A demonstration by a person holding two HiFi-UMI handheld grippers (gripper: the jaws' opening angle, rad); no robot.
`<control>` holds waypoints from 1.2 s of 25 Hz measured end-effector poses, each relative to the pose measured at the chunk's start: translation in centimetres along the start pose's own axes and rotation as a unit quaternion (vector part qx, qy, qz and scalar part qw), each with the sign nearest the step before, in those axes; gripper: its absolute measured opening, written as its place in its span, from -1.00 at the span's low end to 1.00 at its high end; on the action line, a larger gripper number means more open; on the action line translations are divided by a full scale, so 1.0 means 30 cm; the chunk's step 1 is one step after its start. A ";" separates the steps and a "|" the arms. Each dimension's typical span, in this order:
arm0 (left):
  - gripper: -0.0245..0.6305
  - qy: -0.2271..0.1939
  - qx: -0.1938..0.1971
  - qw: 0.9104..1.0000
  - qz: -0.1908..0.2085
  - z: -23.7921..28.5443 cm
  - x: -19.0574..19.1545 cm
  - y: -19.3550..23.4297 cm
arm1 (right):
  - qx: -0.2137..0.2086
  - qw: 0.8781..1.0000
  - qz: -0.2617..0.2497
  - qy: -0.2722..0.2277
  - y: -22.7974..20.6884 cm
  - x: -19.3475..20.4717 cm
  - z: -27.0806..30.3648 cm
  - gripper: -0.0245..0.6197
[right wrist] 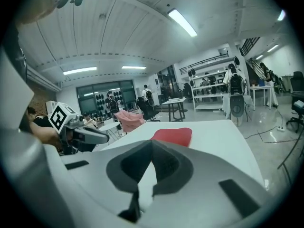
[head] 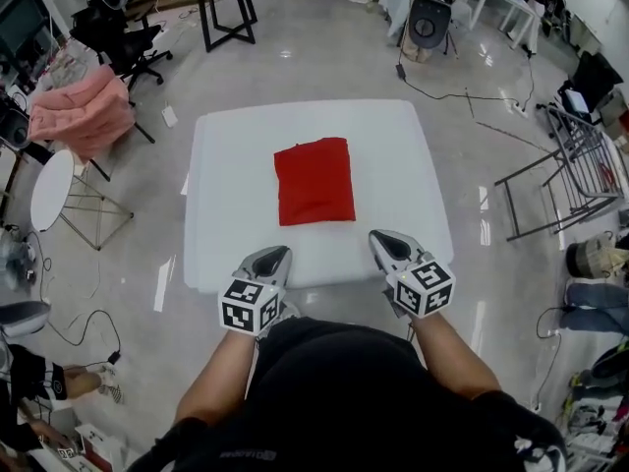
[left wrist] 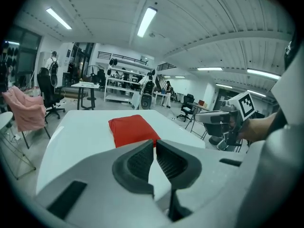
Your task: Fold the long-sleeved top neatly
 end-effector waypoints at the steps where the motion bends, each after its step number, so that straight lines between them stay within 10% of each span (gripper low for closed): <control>1: -0.86 0.000 -0.003 1.000 0.005 -0.002 0.000 -0.011 | -0.003 1.000 0.002 -0.002 -0.002 0.002 -0.010 -0.91; 30: -0.86 -0.002 -0.030 1.000 0.000 -0.011 -0.027 -0.141 | -0.023 1.000 0.001 0.000 -0.048 0.011 -0.129 -0.91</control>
Point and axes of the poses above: the fingertips, and each gripper's own axes: z forward along the fingers, y to its left, x out of its underside, the point moved 3 cm from there along -z, backward along the fingers, and after that the axes turned 4 degrees about -z, right-handed, at the moved point
